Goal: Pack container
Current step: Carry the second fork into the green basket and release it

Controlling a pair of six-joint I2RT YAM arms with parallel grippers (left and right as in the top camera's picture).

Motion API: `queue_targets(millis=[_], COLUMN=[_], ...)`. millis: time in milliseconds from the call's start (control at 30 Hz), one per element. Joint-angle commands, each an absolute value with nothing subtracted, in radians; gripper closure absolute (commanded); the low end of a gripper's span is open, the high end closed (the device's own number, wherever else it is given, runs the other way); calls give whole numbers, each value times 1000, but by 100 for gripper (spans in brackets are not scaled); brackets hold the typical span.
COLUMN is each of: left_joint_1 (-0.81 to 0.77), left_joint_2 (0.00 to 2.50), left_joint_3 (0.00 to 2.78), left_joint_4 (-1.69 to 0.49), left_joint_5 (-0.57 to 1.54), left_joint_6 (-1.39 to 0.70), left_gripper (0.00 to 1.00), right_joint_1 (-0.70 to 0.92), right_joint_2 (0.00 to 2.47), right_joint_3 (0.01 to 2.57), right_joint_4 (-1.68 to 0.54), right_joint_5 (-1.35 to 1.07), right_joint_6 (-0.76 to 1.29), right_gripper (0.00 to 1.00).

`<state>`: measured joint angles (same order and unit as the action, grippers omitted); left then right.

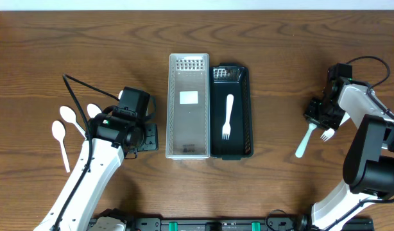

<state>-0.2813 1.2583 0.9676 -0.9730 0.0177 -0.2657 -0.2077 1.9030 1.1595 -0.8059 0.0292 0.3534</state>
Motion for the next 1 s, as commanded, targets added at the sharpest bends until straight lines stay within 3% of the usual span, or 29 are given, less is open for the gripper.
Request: queue_targets(millis=[0,233,467,700,967], left_joint_1=[-276,-276,-276,-276,-276], left_joint_2=[1248,1248,1248,1248,1248], left_joint_3=[991,991,991,989,987], left_joint_4=[-979,-978,-976,-974,-973], left_joint_5=[2,2,2,2,2], left_joint_6=[-264,-264,-264,-264,-264], left_gripper=[40,40,40,40,40], right_joint_1=[-191,-45,251,458,511], right_joint_2=[1891,1727,1650,1775,1963], right_joint_3=[1200,1397,1547,1547,1547], right_joint_4=[-841,-955,-967,-920,-914], right_joint_5=[42,-40,-57,-33,-19], right_joint_6=[350,352,428,513,515], right_gripper=[84,84,83,82,79])
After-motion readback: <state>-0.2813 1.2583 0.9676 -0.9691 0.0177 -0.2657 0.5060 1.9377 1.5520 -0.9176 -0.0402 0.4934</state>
